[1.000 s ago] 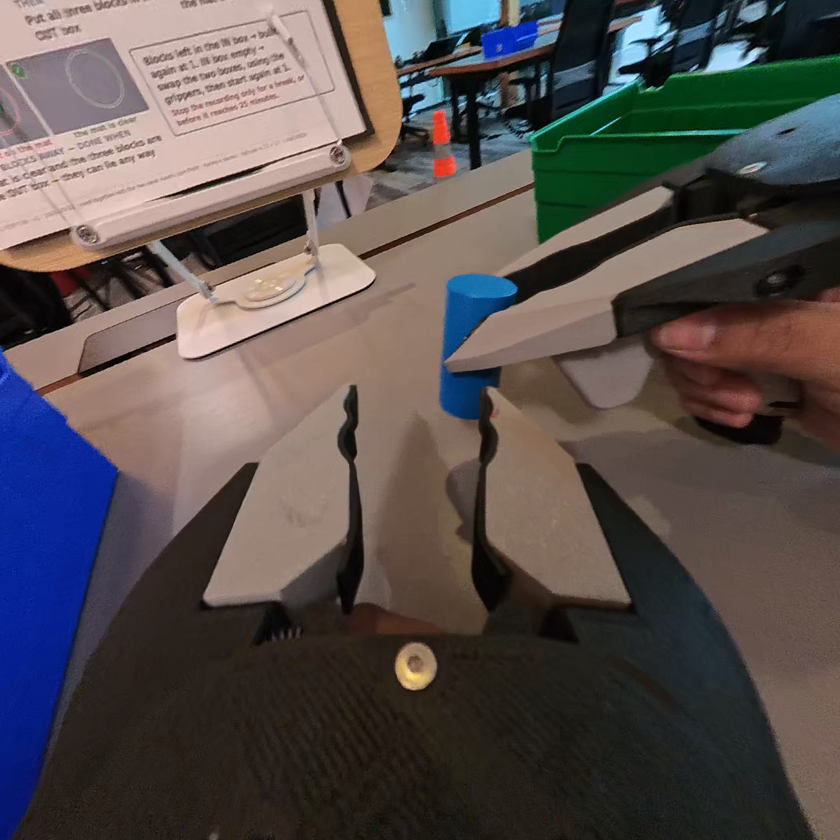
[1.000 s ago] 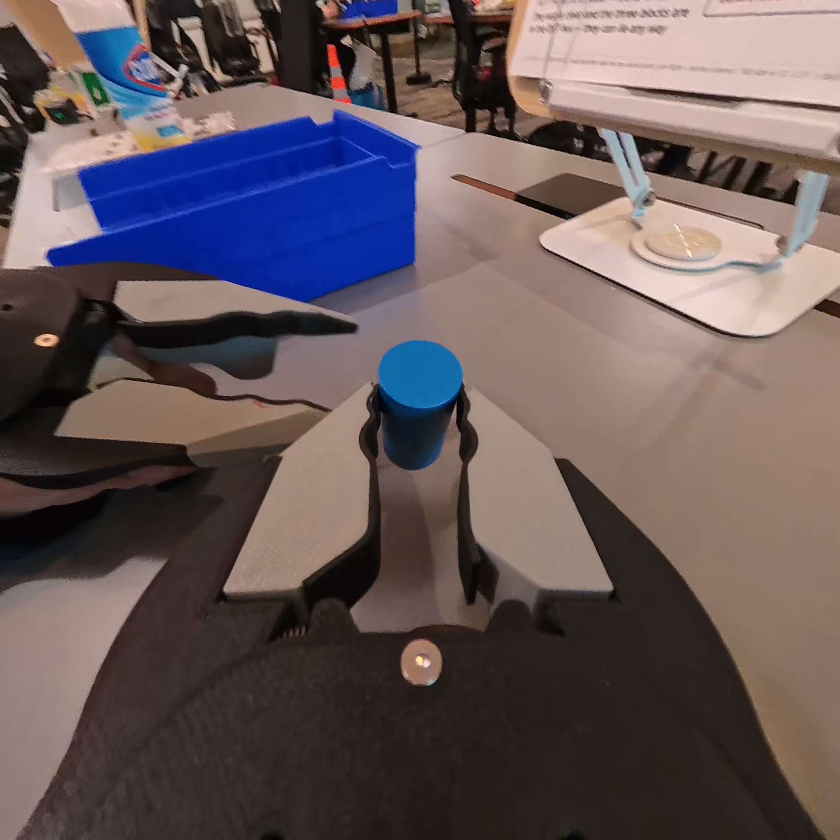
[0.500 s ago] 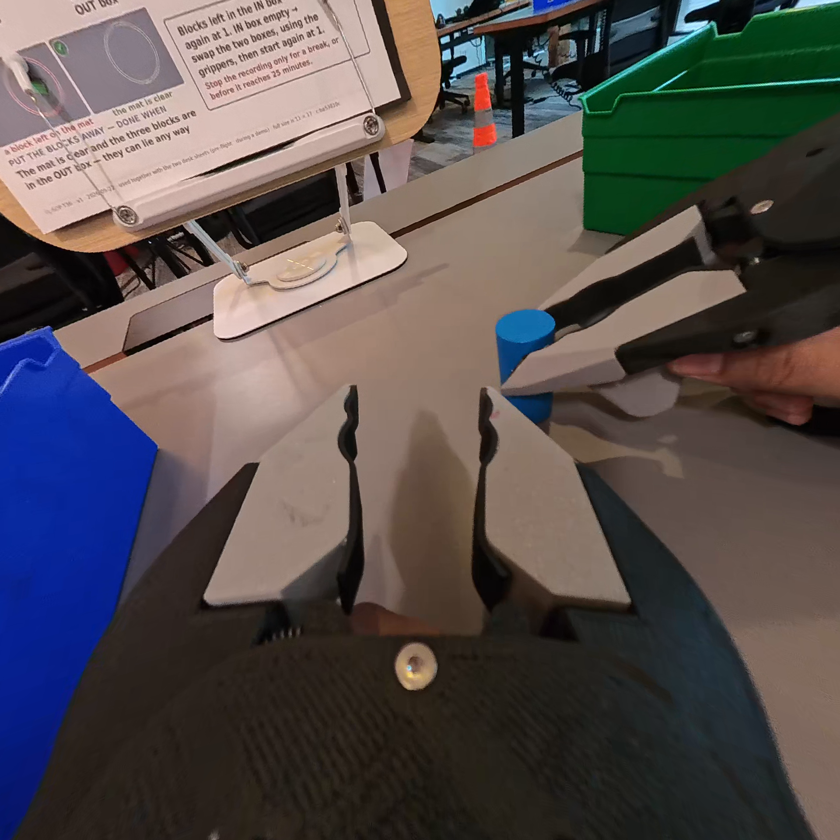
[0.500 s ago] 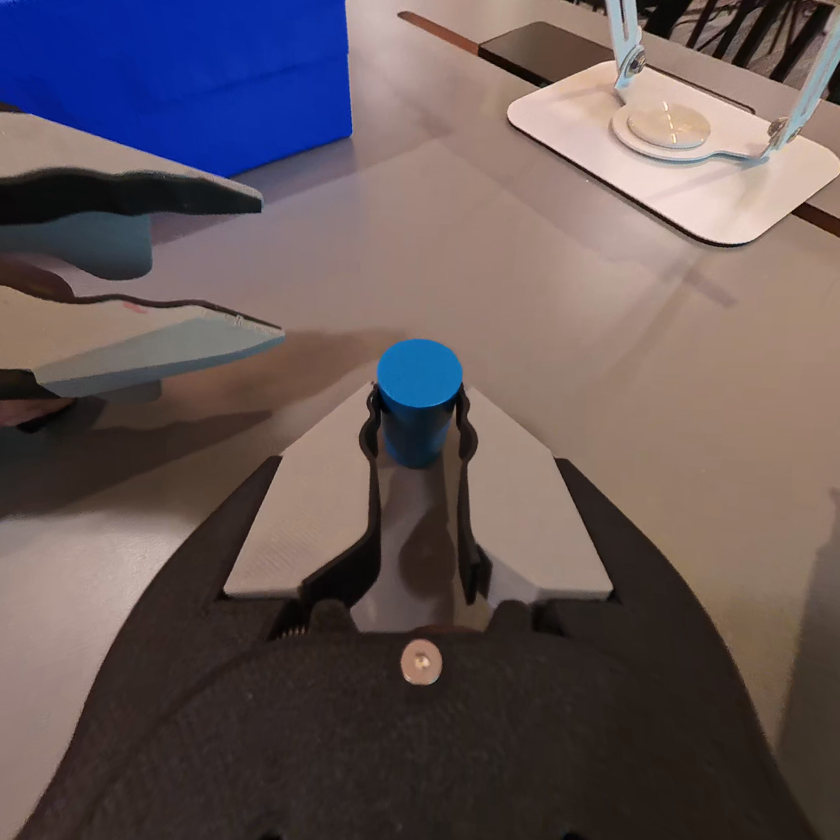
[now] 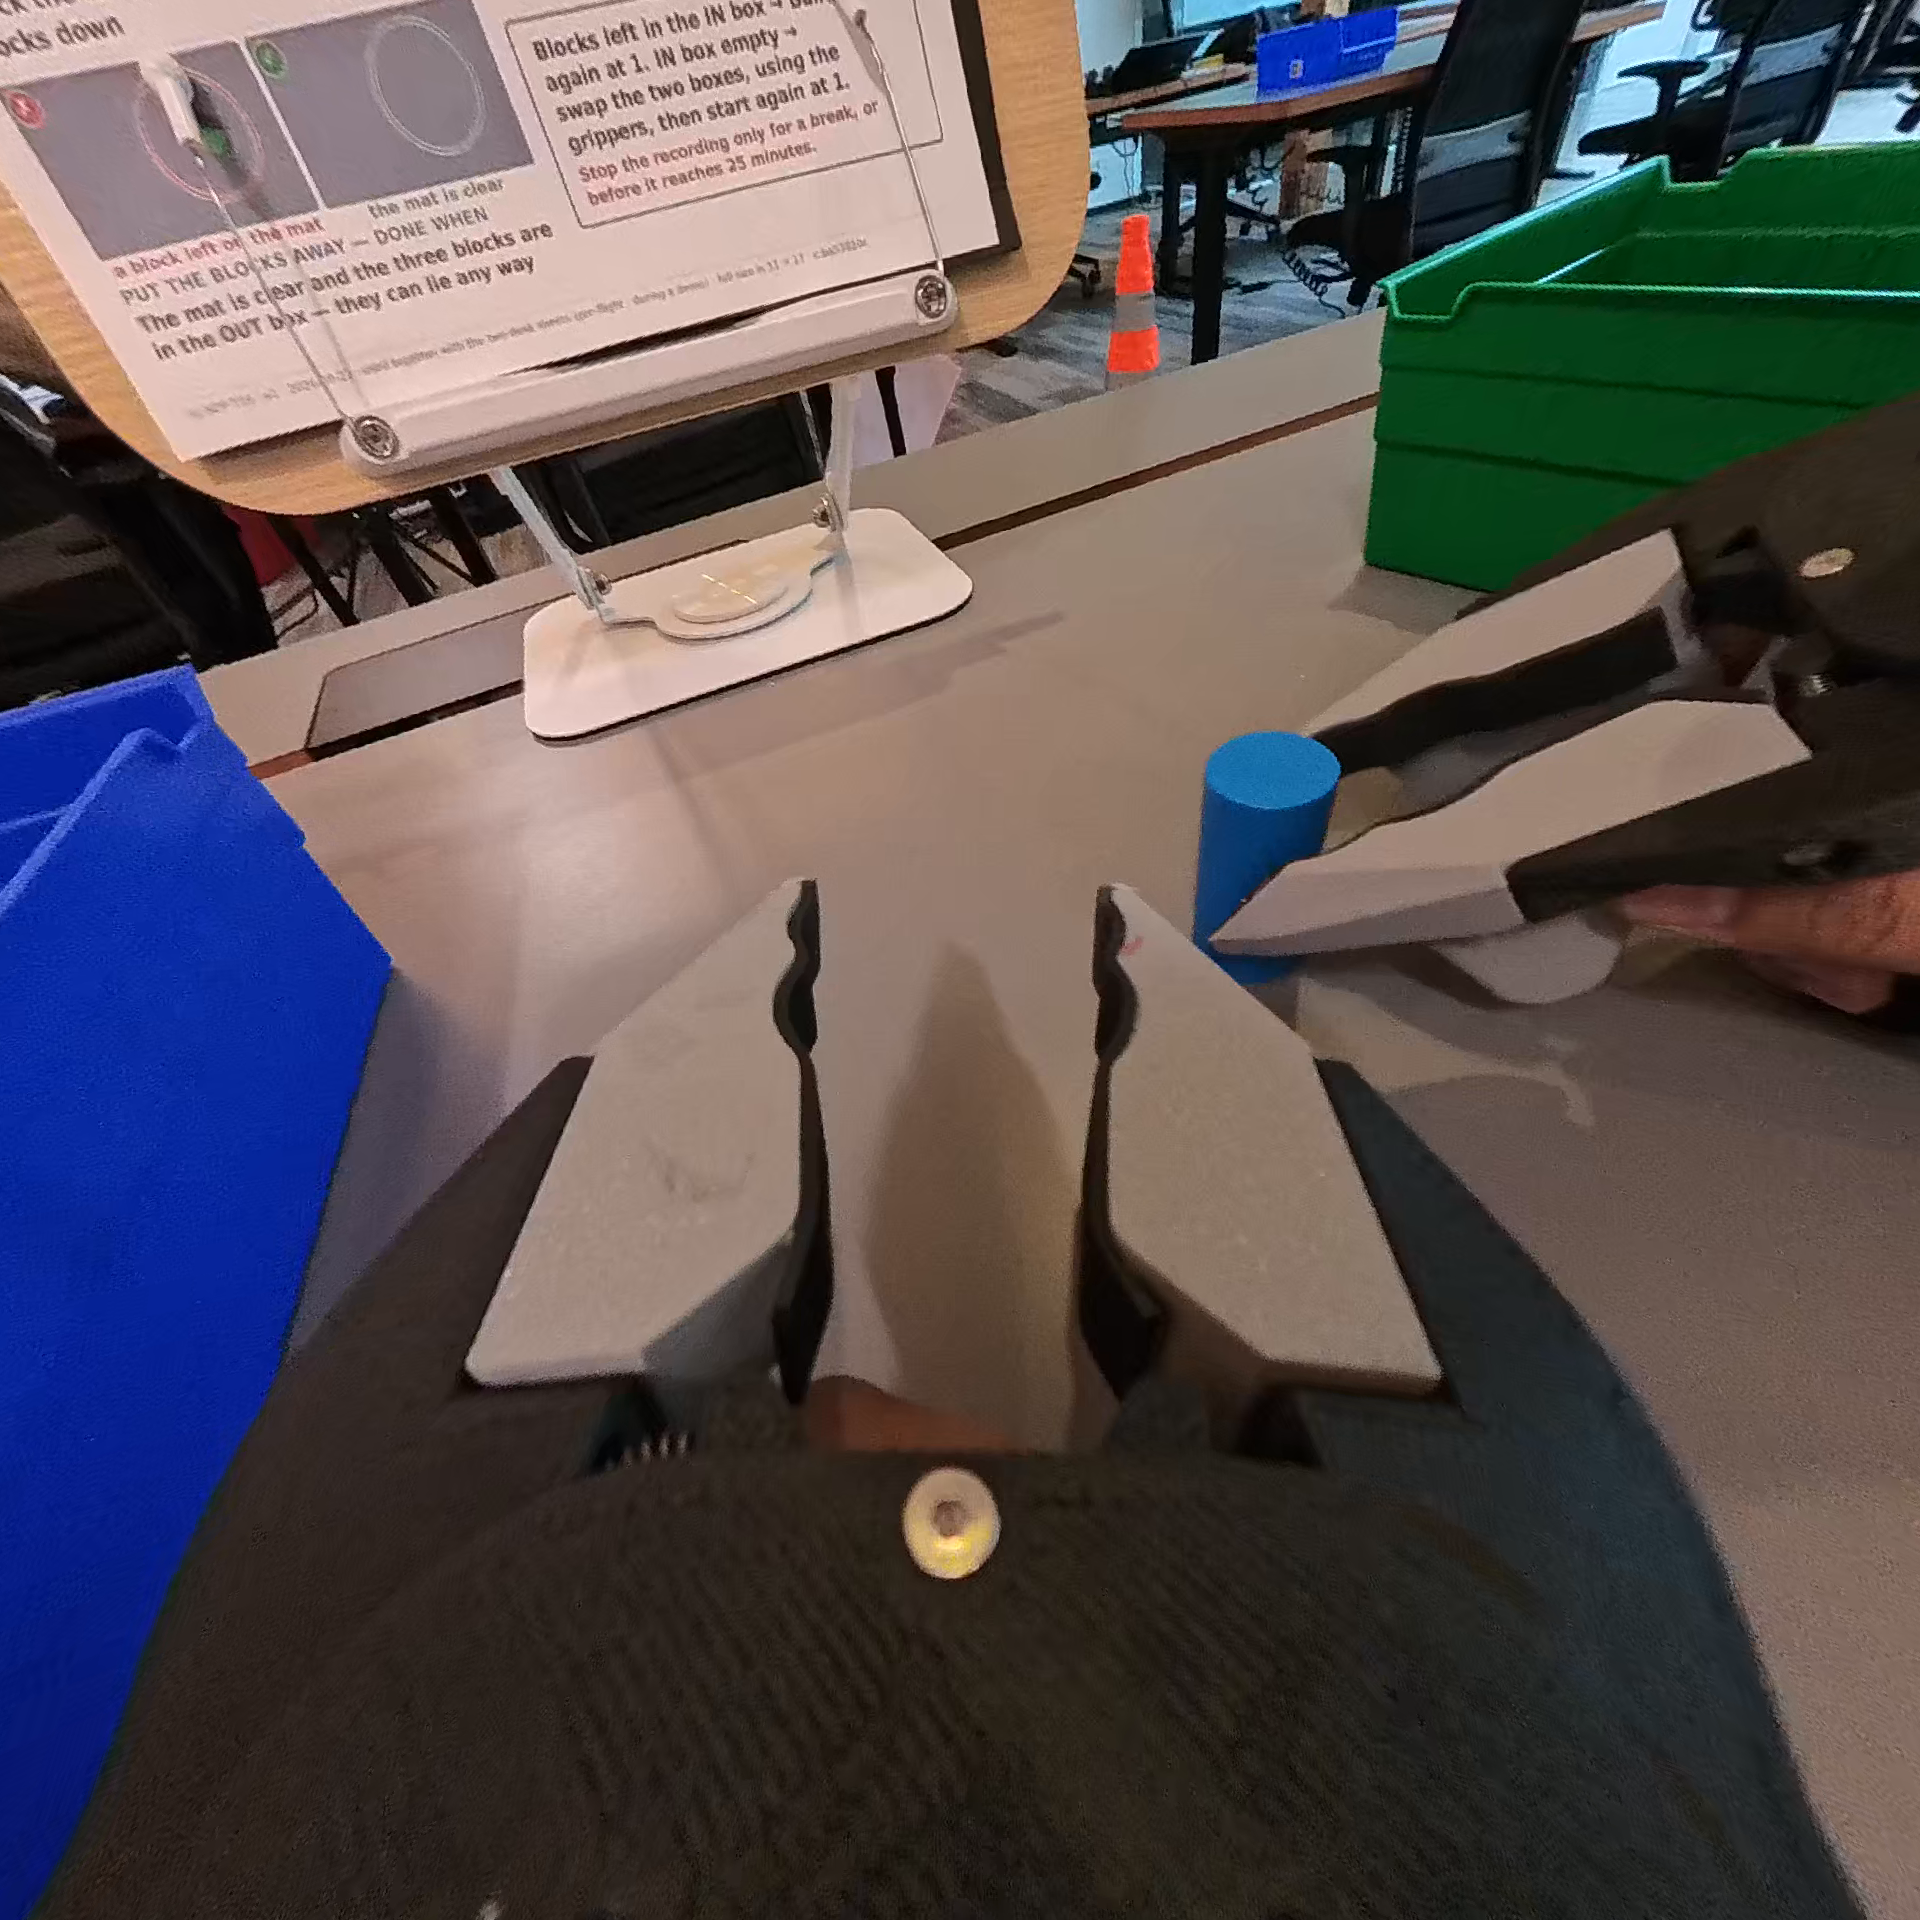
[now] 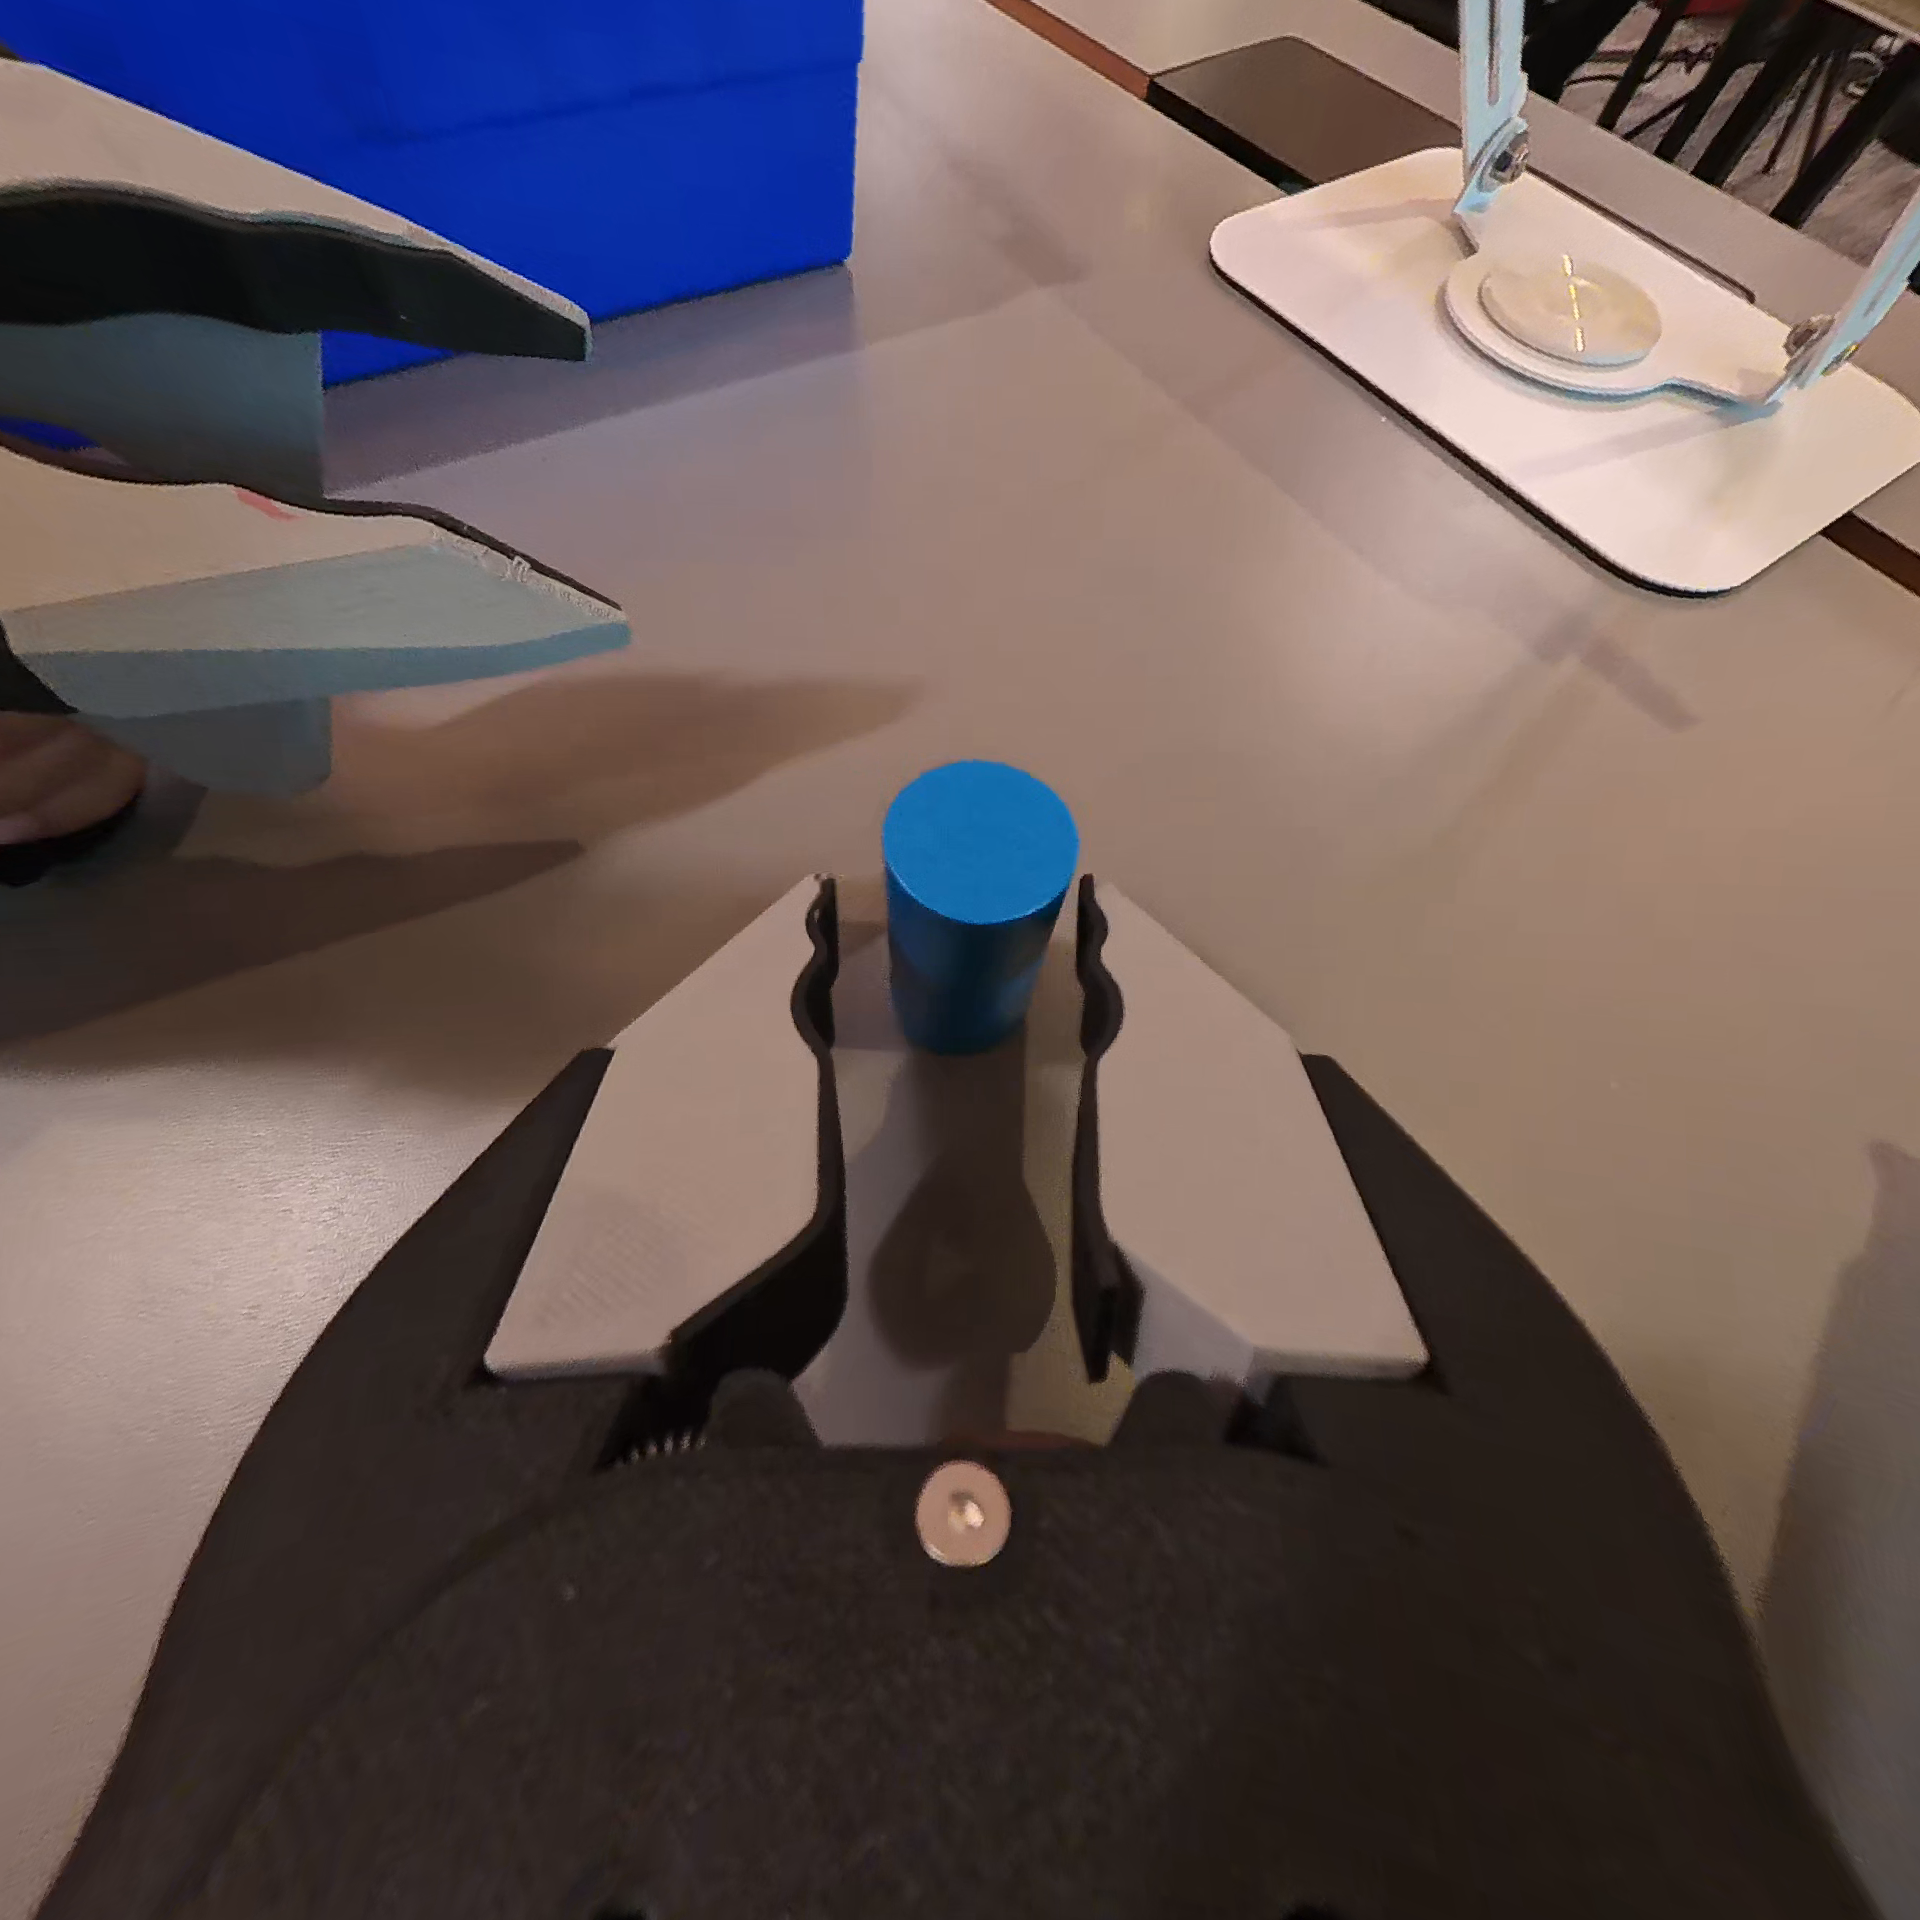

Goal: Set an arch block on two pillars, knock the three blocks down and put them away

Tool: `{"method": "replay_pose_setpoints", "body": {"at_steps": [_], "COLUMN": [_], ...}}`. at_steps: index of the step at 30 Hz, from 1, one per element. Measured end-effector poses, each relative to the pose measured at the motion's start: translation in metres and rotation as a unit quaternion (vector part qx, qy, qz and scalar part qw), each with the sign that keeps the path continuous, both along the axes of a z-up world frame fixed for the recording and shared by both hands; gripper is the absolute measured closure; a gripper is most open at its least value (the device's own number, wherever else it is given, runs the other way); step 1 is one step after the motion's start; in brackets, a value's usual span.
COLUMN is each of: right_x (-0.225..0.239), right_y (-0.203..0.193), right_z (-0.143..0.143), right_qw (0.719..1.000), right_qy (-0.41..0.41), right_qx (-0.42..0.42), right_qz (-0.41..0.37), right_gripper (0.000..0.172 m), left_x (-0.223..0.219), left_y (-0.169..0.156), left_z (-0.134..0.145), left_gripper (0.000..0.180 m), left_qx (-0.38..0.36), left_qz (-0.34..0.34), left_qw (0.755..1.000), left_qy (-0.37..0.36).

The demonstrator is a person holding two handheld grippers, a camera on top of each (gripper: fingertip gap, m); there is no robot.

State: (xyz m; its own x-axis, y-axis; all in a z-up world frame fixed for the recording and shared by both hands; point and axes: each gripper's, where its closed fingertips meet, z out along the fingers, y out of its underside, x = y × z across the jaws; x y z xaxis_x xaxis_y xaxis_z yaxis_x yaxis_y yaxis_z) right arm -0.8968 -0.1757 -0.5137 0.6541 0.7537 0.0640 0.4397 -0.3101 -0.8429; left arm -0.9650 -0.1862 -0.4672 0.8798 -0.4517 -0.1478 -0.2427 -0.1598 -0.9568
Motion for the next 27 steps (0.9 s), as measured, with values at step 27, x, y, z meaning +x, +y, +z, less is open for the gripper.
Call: {"method": "replay_pose_setpoints", "body": {"at_steps": [27], "right_x": [-0.001], "right_y": [-0.004], "right_z": [0.038], "right_qw": [0.996], "right_qy": [0.047], "right_qx": [0.075], "right_qz": [-0.005], "right_gripper": [0.103], "left_x": [-0.178], "left_y": [-0.104], "left_z": [0.062], "left_gripper": [0.127], "left_qx": [0.031], "left_qz": [0.133], "left_qw": [0.991], "left_qy": [0.011]}}
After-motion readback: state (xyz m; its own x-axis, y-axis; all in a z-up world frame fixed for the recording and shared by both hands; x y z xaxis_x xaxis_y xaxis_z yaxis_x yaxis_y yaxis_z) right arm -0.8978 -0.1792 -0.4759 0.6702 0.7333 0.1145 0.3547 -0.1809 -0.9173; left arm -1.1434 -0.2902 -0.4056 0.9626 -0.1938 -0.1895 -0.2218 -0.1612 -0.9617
